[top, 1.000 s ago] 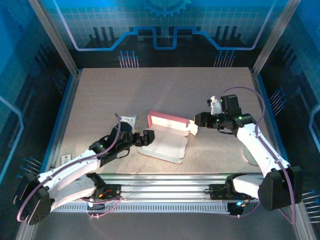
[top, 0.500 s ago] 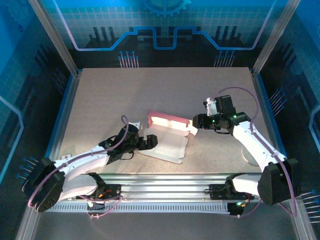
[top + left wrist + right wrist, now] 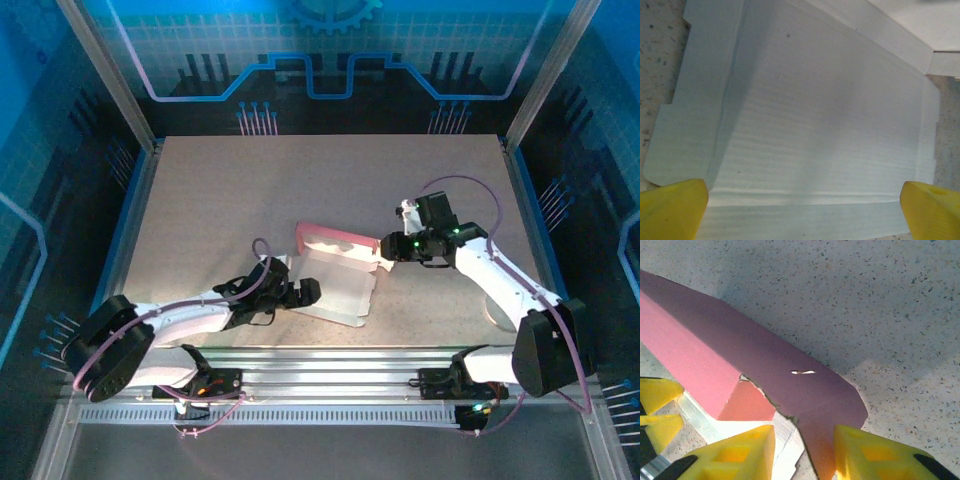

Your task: Fold the paper box

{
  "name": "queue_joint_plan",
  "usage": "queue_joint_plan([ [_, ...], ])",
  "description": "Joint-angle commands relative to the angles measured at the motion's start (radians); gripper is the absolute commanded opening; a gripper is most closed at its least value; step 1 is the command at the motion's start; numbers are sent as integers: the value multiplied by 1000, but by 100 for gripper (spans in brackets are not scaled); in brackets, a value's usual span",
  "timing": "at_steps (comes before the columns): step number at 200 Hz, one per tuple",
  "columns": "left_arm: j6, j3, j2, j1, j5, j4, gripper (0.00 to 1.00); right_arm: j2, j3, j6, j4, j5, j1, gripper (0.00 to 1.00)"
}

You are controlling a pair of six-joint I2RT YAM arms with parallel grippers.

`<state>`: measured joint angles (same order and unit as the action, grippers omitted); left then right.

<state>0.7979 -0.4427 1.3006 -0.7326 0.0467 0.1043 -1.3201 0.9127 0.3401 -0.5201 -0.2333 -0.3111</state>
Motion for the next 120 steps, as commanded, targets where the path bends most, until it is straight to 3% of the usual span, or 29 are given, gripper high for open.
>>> queue_joint_plan([
  [1,52,3,35,-23,28,19,99,-21,-3,-9,12,38,-27,33],
  [79,91,-19,76,-65,55,6,99,-49,13,-21,-10,143,-89,17],
  [120,103,-35,83,-88,70,-8,99,-72,65,-12,-33,116,-91,12],
])
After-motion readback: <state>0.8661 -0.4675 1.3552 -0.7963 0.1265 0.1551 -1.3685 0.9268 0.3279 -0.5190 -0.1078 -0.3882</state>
